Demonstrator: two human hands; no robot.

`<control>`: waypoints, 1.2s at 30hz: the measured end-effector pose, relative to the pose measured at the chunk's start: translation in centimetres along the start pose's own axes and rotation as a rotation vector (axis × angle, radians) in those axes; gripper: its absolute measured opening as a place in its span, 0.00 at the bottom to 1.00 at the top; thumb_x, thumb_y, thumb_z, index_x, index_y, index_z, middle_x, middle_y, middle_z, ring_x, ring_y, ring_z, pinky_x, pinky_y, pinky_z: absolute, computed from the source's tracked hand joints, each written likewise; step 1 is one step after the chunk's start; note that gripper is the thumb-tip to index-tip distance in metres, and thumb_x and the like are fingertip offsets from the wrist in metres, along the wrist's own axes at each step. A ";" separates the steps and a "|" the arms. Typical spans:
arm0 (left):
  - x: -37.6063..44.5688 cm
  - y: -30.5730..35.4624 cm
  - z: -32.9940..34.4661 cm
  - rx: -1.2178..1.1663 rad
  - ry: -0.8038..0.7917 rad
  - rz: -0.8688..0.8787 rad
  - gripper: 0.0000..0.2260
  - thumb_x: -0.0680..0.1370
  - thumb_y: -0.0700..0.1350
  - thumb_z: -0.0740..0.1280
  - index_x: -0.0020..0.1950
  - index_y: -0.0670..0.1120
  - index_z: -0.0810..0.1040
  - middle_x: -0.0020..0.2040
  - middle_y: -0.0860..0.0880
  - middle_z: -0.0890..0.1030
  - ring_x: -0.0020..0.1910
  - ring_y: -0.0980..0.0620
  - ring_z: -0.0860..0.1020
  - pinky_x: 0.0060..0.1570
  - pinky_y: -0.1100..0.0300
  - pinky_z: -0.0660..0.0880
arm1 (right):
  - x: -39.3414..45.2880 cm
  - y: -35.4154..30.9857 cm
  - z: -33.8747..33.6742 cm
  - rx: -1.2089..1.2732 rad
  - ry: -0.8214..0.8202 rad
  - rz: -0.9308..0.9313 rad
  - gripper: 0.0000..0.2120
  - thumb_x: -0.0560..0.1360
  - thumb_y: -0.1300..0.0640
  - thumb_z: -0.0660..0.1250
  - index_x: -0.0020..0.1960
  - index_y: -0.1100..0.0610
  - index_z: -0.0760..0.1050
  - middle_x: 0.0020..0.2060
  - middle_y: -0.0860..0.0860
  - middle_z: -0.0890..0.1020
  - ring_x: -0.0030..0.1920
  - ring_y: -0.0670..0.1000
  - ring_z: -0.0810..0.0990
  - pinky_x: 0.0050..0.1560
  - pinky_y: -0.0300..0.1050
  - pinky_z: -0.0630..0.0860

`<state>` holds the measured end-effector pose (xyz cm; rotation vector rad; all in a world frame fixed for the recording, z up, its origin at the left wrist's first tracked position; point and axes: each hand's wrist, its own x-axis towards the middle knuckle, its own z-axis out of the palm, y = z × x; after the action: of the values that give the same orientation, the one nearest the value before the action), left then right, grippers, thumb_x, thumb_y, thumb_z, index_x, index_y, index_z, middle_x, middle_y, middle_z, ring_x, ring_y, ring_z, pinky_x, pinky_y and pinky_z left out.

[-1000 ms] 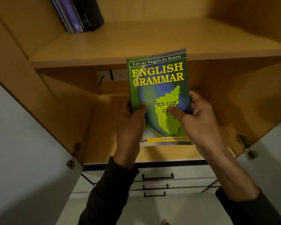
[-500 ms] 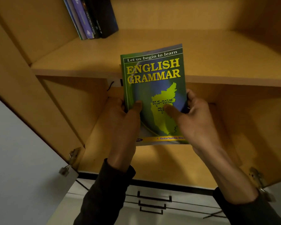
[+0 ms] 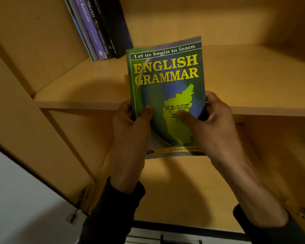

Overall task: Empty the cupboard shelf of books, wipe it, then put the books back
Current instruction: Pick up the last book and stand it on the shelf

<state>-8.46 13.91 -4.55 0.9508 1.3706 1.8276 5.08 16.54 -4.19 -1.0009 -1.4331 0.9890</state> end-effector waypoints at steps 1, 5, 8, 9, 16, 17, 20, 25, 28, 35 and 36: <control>0.4 0.4 -0.3 0.015 -0.006 0.027 0.07 0.77 0.36 0.67 0.54 0.43 0.79 0.44 0.49 0.85 0.42 0.56 0.83 0.39 0.66 0.76 | 0.2 -0.3 0.3 0.017 -0.002 -0.002 0.15 0.73 0.66 0.72 0.54 0.52 0.75 0.45 0.45 0.85 0.44 0.43 0.84 0.44 0.40 0.81; 2.0 2.2 -1.4 0.030 -0.035 0.135 0.06 0.77 0.37 0.68 0.53 0.42 0.80 0.42 0.51 0.85 0.39 0.58 0.82 0.38 0.68 0.75 | 1.0 -1.8 1.5 0.048 -0.002 -0.034 0.15 0.74 0.66 0.71 0.58 0.55 0.76 0.46 0.46 0.85 0.44 0.43 0.84 0.45 0.38 0.81; 3.2 3.1 -1.8 0.019 -0.057 0.160 0.06 0.77 0.37 0.69 0.54 0.42 0.80 0.44 0.51 0.86 0.42 0.56 0.83 0.40 0.67 0.76 | 1.9 -3.0 2.2 0.029 0.011 -0.056 0.16 0.73 0.65 0.72 0.59 0.56 0.75 0.48 0.47 0.85 0.47 0.46 0.84 0.50 0.45 0.82; 3.7 3.3 -2.0 0.014 -0.064 0.166 0.06 0.77 0.37 0.69 0.54 0.43 0.80 0.44 0.51 0.86 0.43 0.55 0.83 0.42 0.65 0.77 | 2.4 -3.4 2.4 0.011 0.009 -0.062 0.16 0.73 0.64 0.72 0.60 0.56 0.75 0.49 0.47 0.85 0.47 0.46 0.84 0.51 0.47 0.81; 7.4 5.1 -2.6 -0.025 -0.134 0.238 0.08 0.80 0.35 0.62 0.54 0.43 0.79 0.48 0.49 0.85 0.49 0.51 0.81 0.55 0.52 0.77 | 6.3 -7.0 3.4 -0.087 -0.073 -0.117 0.16 0.73 0.64 0.72 0.60 0.57 0.76 0.47 0.46 0.86 0.42 0.41 0.84 0.44 0.36 0.80; 8.0 5.4 -2.6 -0.029 -0.142 0.248 0.09 0.80 0.34 0.61 0.54 0.43 0.79 0.48 0.50 0.84 0.49 0.53 0.81 0.54 0.54 0.77 | 7.0 -7.5 3.6 -0.104 -0.080 -0.126 0.16 0.73 0.64 0.72 0.60 0.57 0.76 0.46 0.46 0.85 0.42 0.41 0.84 0.43 0.36 0.80; 9.8 6.3 -2.4 -0.054 -0.153 0.251 0.08 0.80 0.34 0.60 0.56 0.39 0.77 0.46 0.49 0.83 0.44 0.53 0.79 0.46 0.61 0.75 | 9.5 -8.6 4.0 -0.148 -0.109 -0.130 0.16 0.73 0.63 0.72 0.60 0.57 0.77 0.46 0.47 0.86 0.43 0.44 0.85 0.46 0.40 0.82; 13.8 7.5 -1.3 -0.017 -0.160 0.267 0.06 0.78 0.35 0.63 0.52 0.40 0.78 0.41 0.47 0.80 0.41 0.52 0.75 0.44 0.59 0.72 | 14.7 -9.1 4.4 -0.168 -0.152 -0.098 0.15 0.72 0.60 0.74 0.58 0.56 0.79 0.48 0.49 0.86 0.44 0.48 0.84 0.46 0.40 0.81; 16.2 8.4 -0.9 0.066 -0.161 0.299 0.06 0.78 0.35 0.64 0.50 0.43 0.79 0.36 0.52 0.79 0.33 0.57 0.75 0.39 0.63 0.72 | 17.8 -8.6 4.8 -0.187 -0.173 -0.094 0.11 0.72 0.60 0.74 0.55 0.56 0.80 0.47 0.52 0.85 0.40 0.49 0.81 0.38 0.38 0.76; 21.9 7.9 0.4 0.271 -0.104 0.303 0.20 0.68 0.54 0.69 0.51 0.40 0.80 0.47 0.31 0.80 0.43 0.34 0.81 0.47 0.34 0.78 | 24.1 -6.9 6.5 -0.186 -0.165 -0.153 0.07 0.74 0.64 0.72 0.45 0.54 0.77 0.38 0.49 0.81 0.33 0.42 0.77 0.34 0.33 0.75; 22.6 7.7 0.5 0.286 -0.086 0.296 0.20 0.68 0.55 0.70 0.50 0.40 0.80 0.47 0.32 0.81 0.43 0.33 0.81 0.46 0.34 0.78 | 24.9 -6.6 6.8 -0.186 -0.167 -0.158 0.07 0.74 0.64 0.72 0.47 0.54 0.77 0.39 0.49 0.81 0.34 0.43 0.77 0.35 0.33 0.75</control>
<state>-20.44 31.28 6.74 1.4292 1.5293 1.8029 -3.85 37.94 8.98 -0.9388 -1.7405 0.8506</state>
